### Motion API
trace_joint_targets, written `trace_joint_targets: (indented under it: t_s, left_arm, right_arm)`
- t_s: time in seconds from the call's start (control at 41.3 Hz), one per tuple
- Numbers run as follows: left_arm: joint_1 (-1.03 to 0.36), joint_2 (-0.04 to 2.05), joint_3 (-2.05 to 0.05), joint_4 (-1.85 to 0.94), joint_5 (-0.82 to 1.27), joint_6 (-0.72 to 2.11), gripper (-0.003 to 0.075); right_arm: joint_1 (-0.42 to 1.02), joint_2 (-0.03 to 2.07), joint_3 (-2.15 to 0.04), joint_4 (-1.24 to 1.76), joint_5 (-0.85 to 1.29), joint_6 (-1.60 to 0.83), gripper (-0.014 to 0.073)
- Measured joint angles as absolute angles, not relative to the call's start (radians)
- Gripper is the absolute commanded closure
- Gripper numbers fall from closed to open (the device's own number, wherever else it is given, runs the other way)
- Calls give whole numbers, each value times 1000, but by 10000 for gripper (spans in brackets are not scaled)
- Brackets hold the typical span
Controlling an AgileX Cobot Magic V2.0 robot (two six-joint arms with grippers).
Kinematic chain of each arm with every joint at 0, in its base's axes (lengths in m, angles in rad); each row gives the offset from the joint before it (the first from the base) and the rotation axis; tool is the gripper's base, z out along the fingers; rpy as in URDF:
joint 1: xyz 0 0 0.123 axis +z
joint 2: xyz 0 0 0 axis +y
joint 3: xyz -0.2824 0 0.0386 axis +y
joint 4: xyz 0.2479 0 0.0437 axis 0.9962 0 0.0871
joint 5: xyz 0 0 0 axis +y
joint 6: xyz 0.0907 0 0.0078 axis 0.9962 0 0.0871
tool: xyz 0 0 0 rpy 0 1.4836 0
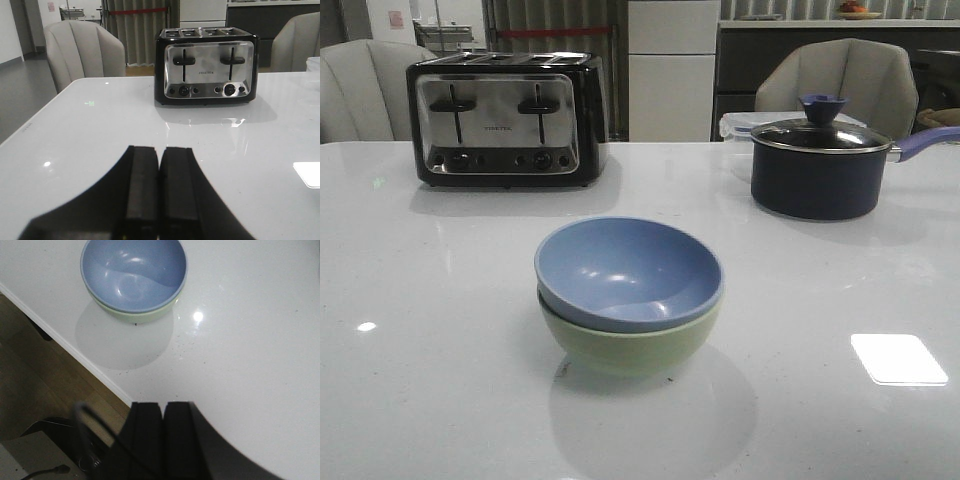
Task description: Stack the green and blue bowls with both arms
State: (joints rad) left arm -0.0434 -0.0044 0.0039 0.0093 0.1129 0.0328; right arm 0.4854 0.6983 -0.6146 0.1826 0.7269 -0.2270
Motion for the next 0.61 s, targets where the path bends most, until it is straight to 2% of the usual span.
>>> trace_joint_targets:
  t_s: [0.242,0.606]
  left_arm:
    - [-45,-4,4,9,14,29,627]
    - [-74,-4,4,9,0,29,627]
  right_arm:
    - [485,698,-615,183,727,-227,568]
    - [485,698,-615,183,727,-227,568]
